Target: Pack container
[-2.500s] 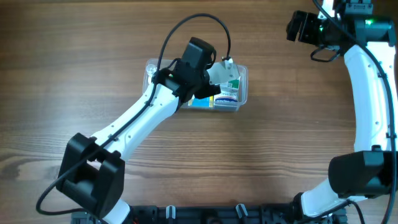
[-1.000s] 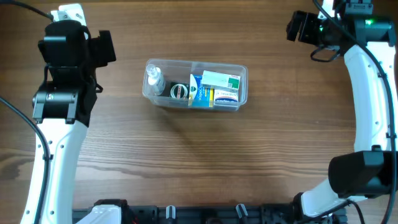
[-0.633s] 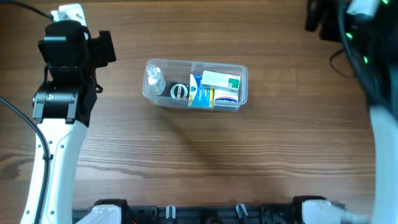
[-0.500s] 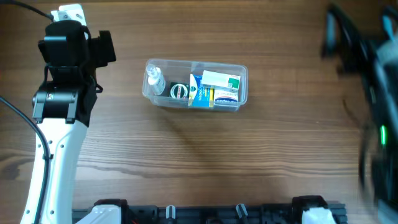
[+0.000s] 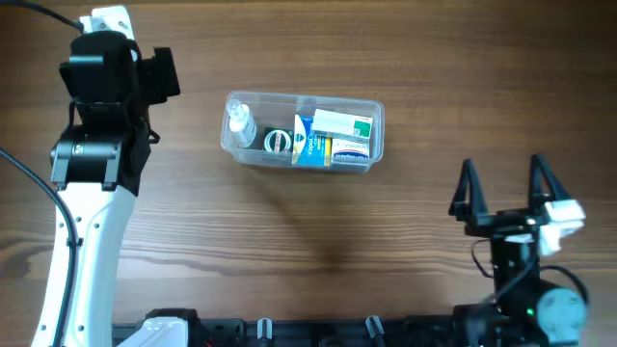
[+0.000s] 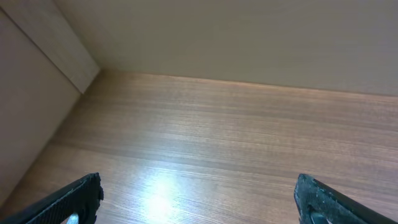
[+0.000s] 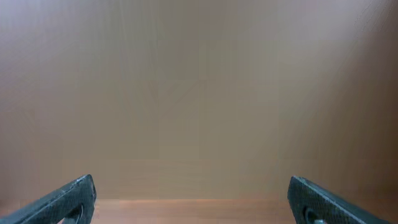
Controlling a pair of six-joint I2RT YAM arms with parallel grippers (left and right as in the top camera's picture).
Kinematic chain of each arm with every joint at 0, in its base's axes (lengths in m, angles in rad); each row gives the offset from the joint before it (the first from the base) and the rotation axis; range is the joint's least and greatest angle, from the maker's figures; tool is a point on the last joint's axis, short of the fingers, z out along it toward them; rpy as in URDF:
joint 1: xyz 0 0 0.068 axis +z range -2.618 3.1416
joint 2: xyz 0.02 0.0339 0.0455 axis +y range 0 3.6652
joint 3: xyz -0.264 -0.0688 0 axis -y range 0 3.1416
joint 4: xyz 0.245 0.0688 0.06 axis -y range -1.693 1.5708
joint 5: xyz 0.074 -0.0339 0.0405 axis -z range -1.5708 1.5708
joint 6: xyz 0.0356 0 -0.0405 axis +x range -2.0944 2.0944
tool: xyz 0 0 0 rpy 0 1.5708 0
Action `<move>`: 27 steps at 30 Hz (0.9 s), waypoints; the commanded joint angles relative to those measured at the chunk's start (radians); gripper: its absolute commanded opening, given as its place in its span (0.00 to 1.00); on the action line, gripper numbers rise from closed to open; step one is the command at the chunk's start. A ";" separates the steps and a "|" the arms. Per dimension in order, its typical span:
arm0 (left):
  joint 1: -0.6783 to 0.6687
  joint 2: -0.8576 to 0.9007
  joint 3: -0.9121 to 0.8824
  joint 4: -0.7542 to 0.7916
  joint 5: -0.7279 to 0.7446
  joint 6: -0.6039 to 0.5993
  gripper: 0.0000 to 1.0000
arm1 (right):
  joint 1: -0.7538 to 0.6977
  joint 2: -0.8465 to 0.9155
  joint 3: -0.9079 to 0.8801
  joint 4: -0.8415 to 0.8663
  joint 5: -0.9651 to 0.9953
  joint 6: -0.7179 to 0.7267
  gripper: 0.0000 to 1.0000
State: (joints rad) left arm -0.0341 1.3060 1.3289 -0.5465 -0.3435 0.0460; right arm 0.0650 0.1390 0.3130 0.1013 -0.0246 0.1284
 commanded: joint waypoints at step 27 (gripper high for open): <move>0.004 0.002 0.008 0.003 -0.006 -0.013 1.00 | -0.057 -0.135 -0.308 -0.019 0.004 -0.050 1.00</move>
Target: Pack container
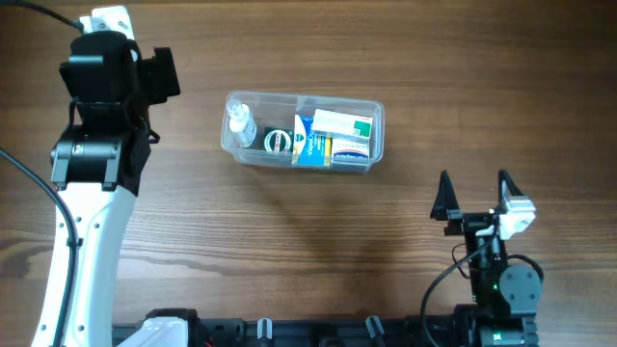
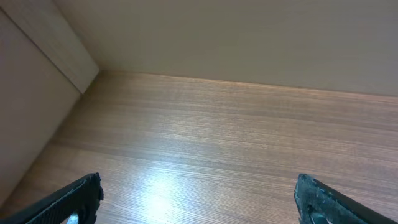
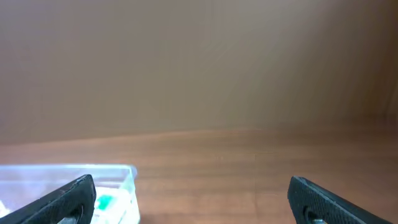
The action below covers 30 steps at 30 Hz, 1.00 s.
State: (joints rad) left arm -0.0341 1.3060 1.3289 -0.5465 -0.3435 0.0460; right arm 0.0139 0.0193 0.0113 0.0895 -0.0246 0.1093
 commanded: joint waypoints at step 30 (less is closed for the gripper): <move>0.004 0.002 0.008 0.003 -0.006 -0.013 1.00 | -0.006 -0.016 -0.006 -0.084 -0.001 -0.029 1.00</move>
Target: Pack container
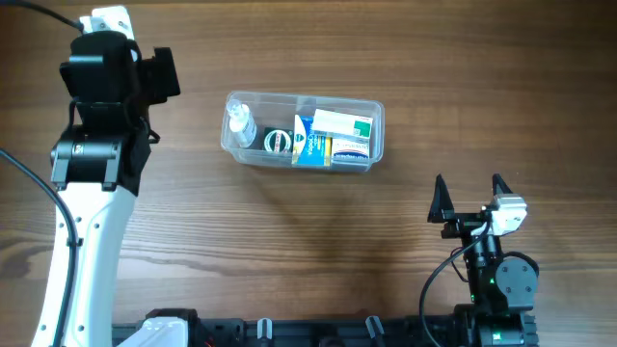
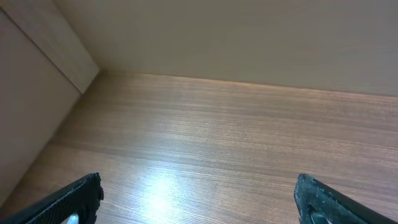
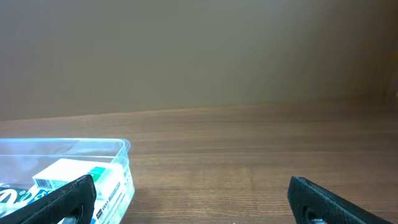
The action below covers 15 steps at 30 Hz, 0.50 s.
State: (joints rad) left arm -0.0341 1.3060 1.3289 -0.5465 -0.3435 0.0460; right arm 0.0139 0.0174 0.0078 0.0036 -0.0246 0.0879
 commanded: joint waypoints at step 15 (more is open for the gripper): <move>0.004 -0.488 -0.128 -0.125 0.186 -0.014 1.00 | -0.006 -0.006 -0.003 0.002 -0.001 -0.008 1.00</move>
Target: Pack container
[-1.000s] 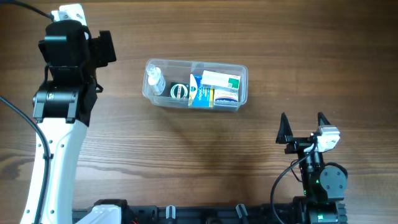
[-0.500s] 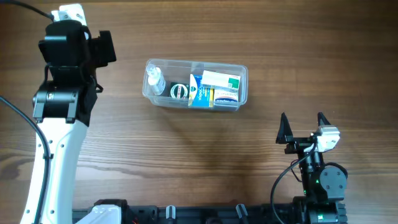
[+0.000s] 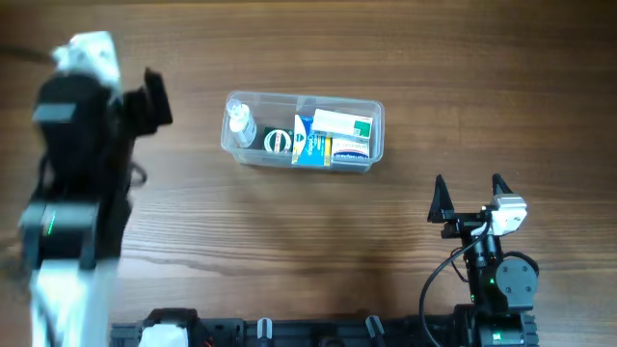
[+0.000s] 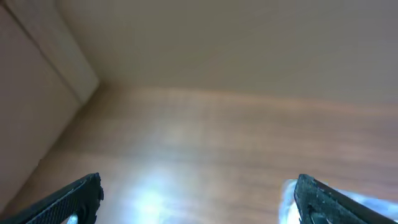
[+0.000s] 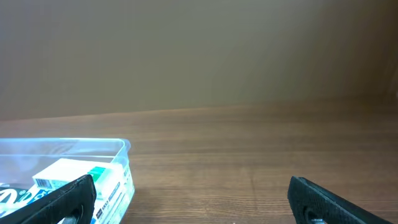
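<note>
A clear plastic container (image 3: pixel 376 135) sits at the table's middle, holding a small bottle (image 3: pixel 241 123), a green round tin (image 3: pixel 279 142) and white, blue and green boxes (image 3: pixel 334 137). In the right wrist view its corner (image 5: pixel 122 163) shows at lower left with a white box inside. My right gripper (image 3: pixel 469 195) stands open near the front right, fingers pointing away from me, nothing between them. My left arm (image 3: pixel 77 154) is blurred at the far left; its gripper (image 4: pixel 199 202) is open and empty, with a pale blurred shape by its right finger (image 4: pixel 323 200).
The wooden table (image 3: pixel 289 251) runs all around the container. A wall meets the table at the back in both wrist views, and a pale panel (image 4: pixel 43 68) stands at the left in the left wrist view.
My left arm is now motion-blurred and sits lower and further left in the overhead view; its wrist view has blurred and shifted. The right gripper and the container are unchanged.
The container held the same items at each moment. My right gripper was open, raised and further right, seeing only wall; then it was lower and nearer the middle, with the container's corner in view. The left arm kept its place until now.
</note>
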Controlling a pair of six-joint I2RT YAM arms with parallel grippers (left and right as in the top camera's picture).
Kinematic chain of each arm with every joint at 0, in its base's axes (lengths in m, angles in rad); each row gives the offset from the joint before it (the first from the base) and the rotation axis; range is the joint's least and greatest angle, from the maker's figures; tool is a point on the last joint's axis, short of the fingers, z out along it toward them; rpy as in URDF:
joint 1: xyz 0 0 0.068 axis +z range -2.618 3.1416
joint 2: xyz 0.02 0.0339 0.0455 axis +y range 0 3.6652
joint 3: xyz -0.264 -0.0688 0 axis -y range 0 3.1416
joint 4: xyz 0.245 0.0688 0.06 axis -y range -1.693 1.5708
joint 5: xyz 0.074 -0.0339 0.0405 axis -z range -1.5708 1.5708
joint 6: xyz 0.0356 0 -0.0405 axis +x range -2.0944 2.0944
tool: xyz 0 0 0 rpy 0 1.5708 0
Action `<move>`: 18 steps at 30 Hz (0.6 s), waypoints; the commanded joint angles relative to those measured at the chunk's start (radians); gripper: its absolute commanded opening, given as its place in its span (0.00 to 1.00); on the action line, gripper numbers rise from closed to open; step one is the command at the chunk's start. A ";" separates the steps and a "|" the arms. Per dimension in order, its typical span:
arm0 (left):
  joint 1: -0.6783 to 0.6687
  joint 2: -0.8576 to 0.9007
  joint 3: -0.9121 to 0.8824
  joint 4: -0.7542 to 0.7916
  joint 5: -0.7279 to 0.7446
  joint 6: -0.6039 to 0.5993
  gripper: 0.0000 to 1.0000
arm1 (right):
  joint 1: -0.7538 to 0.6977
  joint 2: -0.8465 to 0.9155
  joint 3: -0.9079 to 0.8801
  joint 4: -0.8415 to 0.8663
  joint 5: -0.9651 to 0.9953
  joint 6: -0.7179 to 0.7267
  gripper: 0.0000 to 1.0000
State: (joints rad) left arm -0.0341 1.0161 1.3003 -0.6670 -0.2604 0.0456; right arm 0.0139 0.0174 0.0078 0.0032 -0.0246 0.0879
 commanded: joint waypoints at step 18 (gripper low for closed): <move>0.008 -0.901 -1.062 0.669 0.376 -0.013 1.00 | -0.006 -0.006 -0.003 0.002 -0.001 -0.007 1.00</move>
State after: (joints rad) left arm -0.0303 0.1360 0.3431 -0.1162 0.0372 0.0422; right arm 0.0139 0.0174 0.0067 0.0002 -0.0246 0.0879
